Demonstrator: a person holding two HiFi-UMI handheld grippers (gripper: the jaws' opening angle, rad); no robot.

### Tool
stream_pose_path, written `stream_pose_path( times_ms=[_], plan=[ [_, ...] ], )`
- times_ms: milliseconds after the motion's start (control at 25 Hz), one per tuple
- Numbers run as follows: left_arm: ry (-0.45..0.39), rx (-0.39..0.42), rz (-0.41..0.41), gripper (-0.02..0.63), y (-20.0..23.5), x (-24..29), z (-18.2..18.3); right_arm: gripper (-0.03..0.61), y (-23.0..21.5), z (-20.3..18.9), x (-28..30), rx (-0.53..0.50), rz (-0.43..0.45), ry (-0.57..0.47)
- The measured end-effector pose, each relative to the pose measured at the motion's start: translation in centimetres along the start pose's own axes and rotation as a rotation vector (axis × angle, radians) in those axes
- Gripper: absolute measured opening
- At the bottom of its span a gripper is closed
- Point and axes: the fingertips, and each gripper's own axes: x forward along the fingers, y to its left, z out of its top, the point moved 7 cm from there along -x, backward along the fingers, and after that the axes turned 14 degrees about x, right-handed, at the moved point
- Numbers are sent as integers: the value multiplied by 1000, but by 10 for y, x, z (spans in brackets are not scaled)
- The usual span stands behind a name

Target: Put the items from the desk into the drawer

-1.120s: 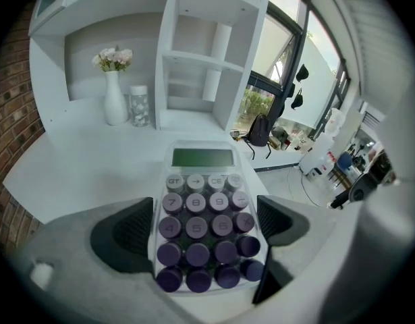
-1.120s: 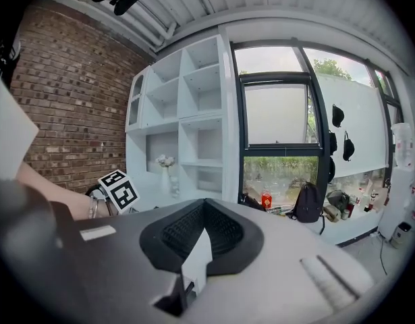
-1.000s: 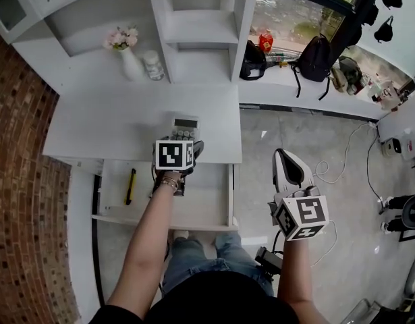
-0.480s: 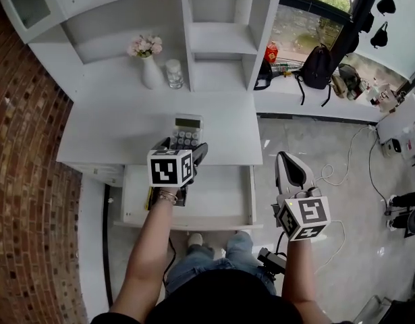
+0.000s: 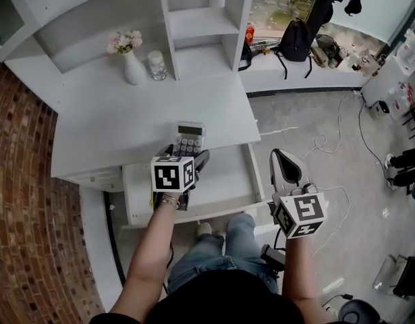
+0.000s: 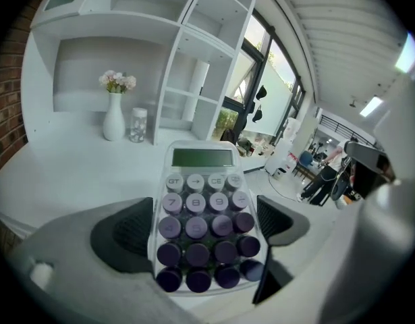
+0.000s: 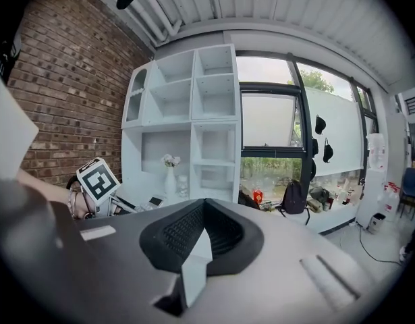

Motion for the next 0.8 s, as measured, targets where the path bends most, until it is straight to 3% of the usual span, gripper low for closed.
stream_pose_path(
  times_ms=[320,800],
  plan=[
    [151,11,-76,494,-29,48,-54,6,-22,-28,-30,42,-102,56],
    [449,32,-131,494,-64,123,-127,6,-68,-47,-42,88,-170,152]
  ],
)
